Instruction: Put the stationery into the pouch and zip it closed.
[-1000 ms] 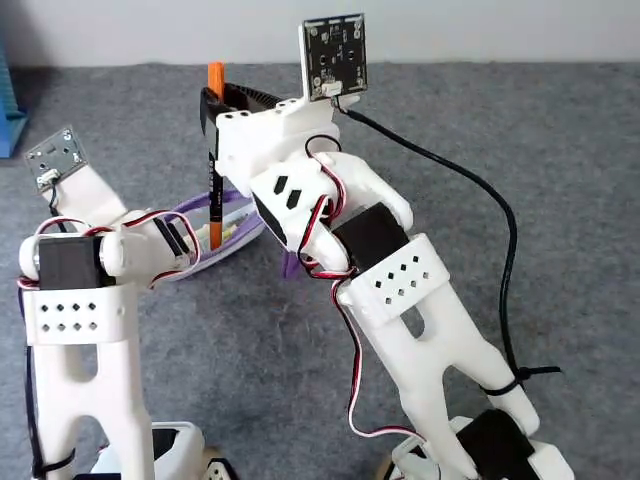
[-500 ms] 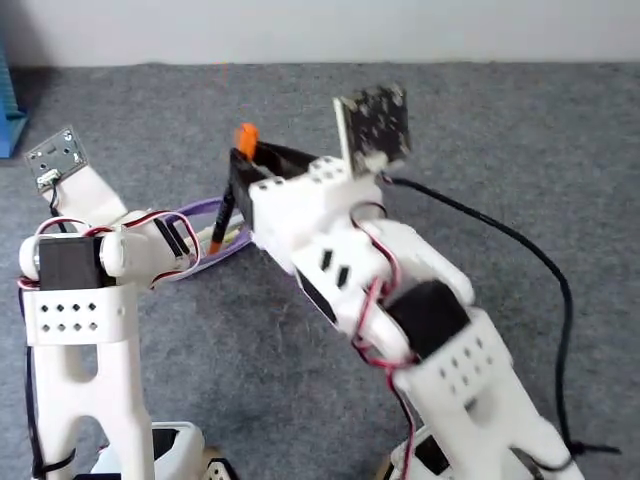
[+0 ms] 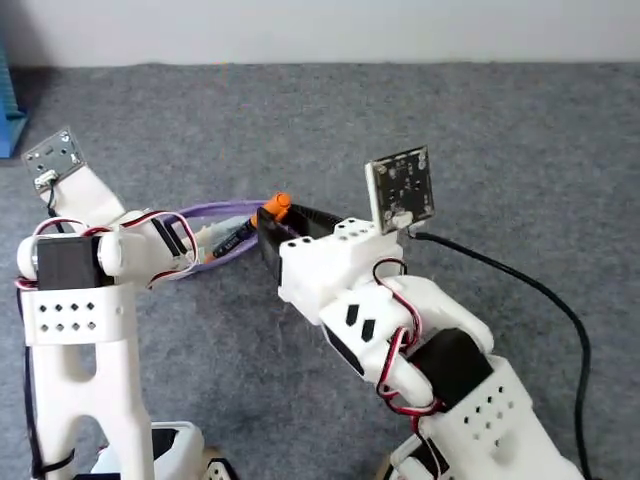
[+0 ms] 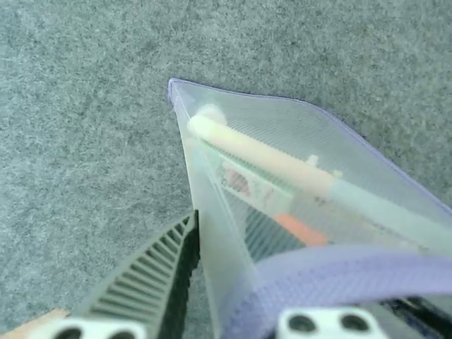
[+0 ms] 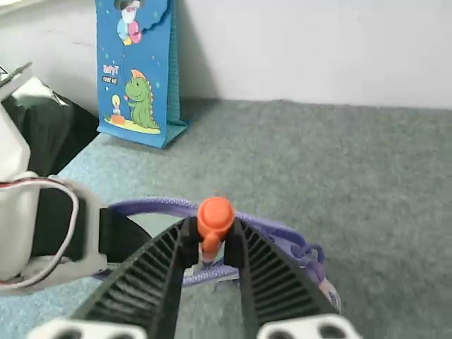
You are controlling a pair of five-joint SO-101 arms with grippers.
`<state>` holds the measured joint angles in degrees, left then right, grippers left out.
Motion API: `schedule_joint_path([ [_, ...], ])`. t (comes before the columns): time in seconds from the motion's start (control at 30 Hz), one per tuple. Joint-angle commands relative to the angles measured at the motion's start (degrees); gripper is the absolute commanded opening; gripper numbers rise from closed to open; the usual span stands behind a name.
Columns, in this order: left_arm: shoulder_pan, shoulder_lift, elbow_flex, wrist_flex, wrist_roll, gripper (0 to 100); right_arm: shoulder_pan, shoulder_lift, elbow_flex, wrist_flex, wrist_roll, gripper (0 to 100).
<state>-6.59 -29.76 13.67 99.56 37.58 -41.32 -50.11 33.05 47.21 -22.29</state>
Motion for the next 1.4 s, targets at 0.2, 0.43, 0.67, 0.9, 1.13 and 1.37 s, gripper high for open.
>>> schedule_joint_path([
  [0.2, -0.1, 1.4, 1.6, 0.8, 0.6, 11, -2.1, 14.6, -0.2, -8.5, -0.6, 0.8],
  [0.43, -0.1, 1.1, 2.1, 0.7, 0.6, 11, -2.2, 11.7, -12.3, 0.0, -1.0, 0.8],
  [0.67, 0.0, 1.1, 2.1, 0.7, 0.6, 11, -3.3, 17.6, -10.5, 0.9, -0.9, 0.9],
  [0.9, 0.0, 1.1, 2.1, 0.7, 0.6, 11, -6.5, 22.7, -15.1, 10.7, -0.6, 18.5],
  [1.13, 0.0, 1.1, 1.9, 0.7, 0.6, 11, -6.1, 19.8, -32.1, 26.8, -0.6, 24.0],
  [1.37, 0.0, 1.1, 1.9, 0.7, 0.6, 11, -0.5, 14.2, -38.2, 30.3, -0.6, 2.7],
])
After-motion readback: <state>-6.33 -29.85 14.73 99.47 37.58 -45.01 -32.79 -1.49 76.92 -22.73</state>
